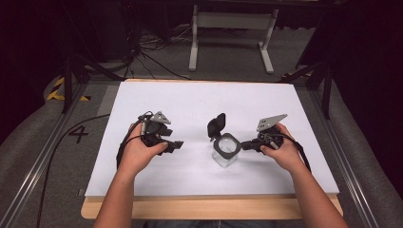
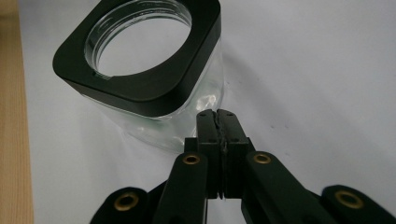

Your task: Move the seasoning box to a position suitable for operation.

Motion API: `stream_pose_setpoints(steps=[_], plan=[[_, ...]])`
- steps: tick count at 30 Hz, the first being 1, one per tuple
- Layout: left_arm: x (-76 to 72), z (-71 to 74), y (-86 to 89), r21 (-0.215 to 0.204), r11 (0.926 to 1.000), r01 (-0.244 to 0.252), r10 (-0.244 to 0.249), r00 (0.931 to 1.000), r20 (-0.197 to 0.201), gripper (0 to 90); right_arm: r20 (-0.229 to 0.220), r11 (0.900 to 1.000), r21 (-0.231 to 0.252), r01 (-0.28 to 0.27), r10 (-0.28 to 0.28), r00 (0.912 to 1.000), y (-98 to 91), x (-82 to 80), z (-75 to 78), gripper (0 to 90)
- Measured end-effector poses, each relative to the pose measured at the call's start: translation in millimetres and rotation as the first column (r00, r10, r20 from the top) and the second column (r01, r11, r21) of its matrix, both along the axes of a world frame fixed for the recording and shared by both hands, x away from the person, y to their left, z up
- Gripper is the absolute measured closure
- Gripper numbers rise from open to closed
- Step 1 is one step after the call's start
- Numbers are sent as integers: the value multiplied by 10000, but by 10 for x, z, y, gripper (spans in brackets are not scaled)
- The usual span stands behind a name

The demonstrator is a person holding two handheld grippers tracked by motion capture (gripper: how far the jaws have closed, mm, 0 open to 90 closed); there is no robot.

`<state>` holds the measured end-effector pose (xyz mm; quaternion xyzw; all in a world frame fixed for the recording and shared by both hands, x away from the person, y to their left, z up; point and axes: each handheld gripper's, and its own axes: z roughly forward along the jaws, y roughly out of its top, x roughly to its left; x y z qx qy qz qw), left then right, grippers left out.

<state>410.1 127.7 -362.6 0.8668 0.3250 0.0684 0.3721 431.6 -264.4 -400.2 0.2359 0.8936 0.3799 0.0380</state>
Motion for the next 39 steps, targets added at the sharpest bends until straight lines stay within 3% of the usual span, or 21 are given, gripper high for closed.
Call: stream_pose_setpoints(steps=[17, 39], plan=[[3, 16, -14, -51, 10000, 37, -37, 10000, -12, 356, -242, 9988, -447, -179, 169, 9996, 84, -18, -89, 900], [78, 54, -169, -123, 9984, 554, -554, 9985, 31, 353, -703, 9877, -1069, -1146, 1074, 9917, 282, -233, -178, 900]])
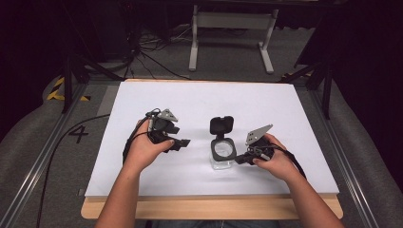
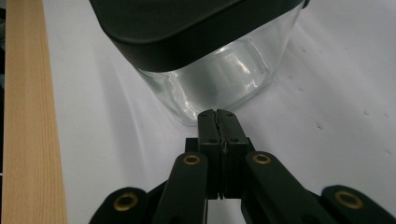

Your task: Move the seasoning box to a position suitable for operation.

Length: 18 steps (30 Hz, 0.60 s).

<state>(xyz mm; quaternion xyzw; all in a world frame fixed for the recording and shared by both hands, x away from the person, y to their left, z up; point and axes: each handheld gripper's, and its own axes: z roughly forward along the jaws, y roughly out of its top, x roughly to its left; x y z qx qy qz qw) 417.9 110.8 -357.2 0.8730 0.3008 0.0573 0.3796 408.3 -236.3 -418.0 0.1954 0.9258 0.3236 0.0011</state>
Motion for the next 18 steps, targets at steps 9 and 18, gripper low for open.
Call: stream_pose_setpoints(steps=[9, 18], plan=[[-13, 34, -22, -245, 9997, 55, -52, 9999, 112, 358, -64, 9997, -127, -230, 229, 9997, 93, -62, -30, 899], [-60, 78, -95, -265, 9978, 606, -606, 9982, -12, 413, 459, 9961, 468, 743, -764, 9960, -112, -39, 171, 898]])
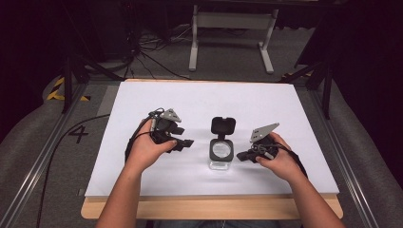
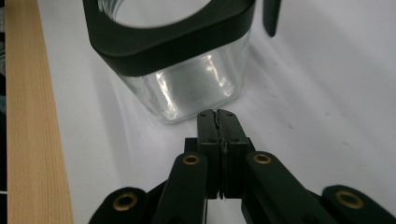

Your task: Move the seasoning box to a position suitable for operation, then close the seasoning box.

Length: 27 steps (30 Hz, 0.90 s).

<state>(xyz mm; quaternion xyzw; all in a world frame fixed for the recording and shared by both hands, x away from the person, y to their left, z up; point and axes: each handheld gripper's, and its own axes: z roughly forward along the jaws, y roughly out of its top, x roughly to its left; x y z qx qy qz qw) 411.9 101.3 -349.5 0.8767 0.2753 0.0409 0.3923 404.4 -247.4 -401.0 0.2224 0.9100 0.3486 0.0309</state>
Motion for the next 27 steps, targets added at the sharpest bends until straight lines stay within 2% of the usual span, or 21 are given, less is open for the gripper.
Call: stream_pose_setpoints(steps=[4, 9, 11, 12, 14, 17, 20, 22, 25, 27], plan=[[-58, 28, -62, 49, 9993, 383, -383, 9993, 30, 442, 348, 9990, 371, 257, -270, 9990, -48, 3, 150, 899], [-129, 63, -119, -24, 9967, 814, -814, 9966, -92, 480, 553, 9973, 621, 392, -427, 9976, -83, -6, 269, 898], [-162, 84, -149, -103, 9934, 1144, -1145, 9933, -128, 587, 678, 9959, 794, 424, -479, 9965, -105, -9, 330, 898], [-170, 83, -164, -326, 9919, 1230, -1230, 9924, 13, 689, 691, 9957, 828, 422, -480, 9965, -109, -8, 342, 898], [-171, 58, -201, -1058, 9837, 1454, -1468, 9892, -54, 812, 752, 9949, 896, 466, -534, 9957, -114, -7, 372, 898], [-178, 14, -277, -1085, 9802, 1657, -1673, 9859, -54, 890, 826, 9940, 970, 511, -592, 9948, -111, -3, 404, 899], [-191, -38, -389, -1057, 9739, 2006, -2041, 9787, -231, 900, 1018, 9916, 1189, 506, -628, 9928, -92, 8, 493, 899], [-197, -55, -420, -1029, 9729, 2069, -2109, 9771, -294, 900, 1011, 9902, 1309, 485, -619, 9930, -89, 10, 525, 899], [-210, -86, -486, -781, 9699, 2308, -2345, 9712, -420, 900, 1204, 9829, 1773, 491, -712, 9902, -78, 30, 638, 898], [-220, -115, -522, -802, 9693, 2323, -2362, 9708, -430, 896, 1308, 9788, 1975, 538, -807, 9881, -51, 59, 713, 898]])
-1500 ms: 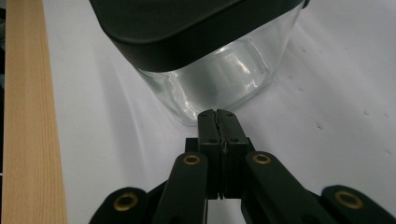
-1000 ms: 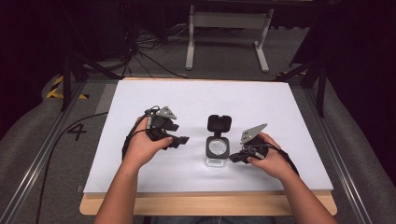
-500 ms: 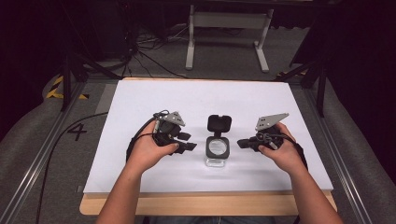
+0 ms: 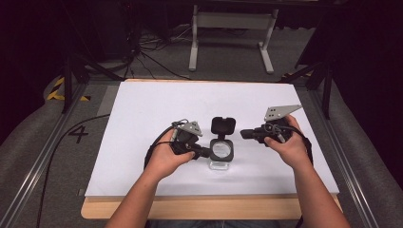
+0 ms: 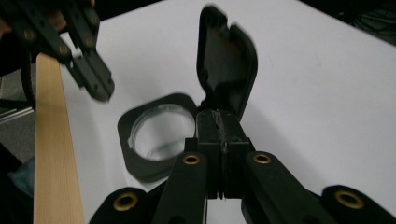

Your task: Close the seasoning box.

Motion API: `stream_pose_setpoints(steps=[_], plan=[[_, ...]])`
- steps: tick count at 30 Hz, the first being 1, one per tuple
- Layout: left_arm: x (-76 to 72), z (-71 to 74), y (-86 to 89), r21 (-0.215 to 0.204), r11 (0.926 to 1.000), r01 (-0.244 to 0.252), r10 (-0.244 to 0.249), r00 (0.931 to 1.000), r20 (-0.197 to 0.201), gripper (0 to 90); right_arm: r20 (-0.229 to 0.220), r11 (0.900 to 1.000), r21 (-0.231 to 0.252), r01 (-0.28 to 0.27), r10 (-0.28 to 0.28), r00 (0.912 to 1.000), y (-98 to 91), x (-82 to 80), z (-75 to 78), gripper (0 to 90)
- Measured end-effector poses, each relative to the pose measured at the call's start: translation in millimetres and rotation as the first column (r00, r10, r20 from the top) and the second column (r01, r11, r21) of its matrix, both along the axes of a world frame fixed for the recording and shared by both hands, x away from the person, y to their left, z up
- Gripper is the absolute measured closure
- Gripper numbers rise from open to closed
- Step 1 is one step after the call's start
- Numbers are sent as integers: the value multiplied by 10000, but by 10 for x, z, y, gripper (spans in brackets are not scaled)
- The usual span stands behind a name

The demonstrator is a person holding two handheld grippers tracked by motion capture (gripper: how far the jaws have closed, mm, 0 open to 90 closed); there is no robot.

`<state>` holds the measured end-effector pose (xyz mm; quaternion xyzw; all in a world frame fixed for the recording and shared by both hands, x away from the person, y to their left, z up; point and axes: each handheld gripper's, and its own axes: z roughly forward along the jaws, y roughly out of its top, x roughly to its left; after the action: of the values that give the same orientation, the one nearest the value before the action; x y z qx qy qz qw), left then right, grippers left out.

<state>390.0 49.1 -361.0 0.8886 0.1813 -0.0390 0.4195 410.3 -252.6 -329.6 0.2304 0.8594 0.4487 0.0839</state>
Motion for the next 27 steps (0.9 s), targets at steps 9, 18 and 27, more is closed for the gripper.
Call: stream_pose_setpoints(steps=[9, 18, 27], plan=[[-11, -55, -31, 122, 9999, 57, -55, 9999, -108, 896, 427, 9994, 310, 142, -155, 9990, 178, 152, 332, 900], [-18, -110, -48, 259, 9995, -187, 187, 9998, 7, 891, 760, 9977, 265, 625, -643, 9950, 391, 302, 520, 899], [-4, -125, -57, 598, 9982, 98, -80, 9995, -303, 893, 168, 9967, -544, 599, -591, 9981, 588, 475, 406, 899]])
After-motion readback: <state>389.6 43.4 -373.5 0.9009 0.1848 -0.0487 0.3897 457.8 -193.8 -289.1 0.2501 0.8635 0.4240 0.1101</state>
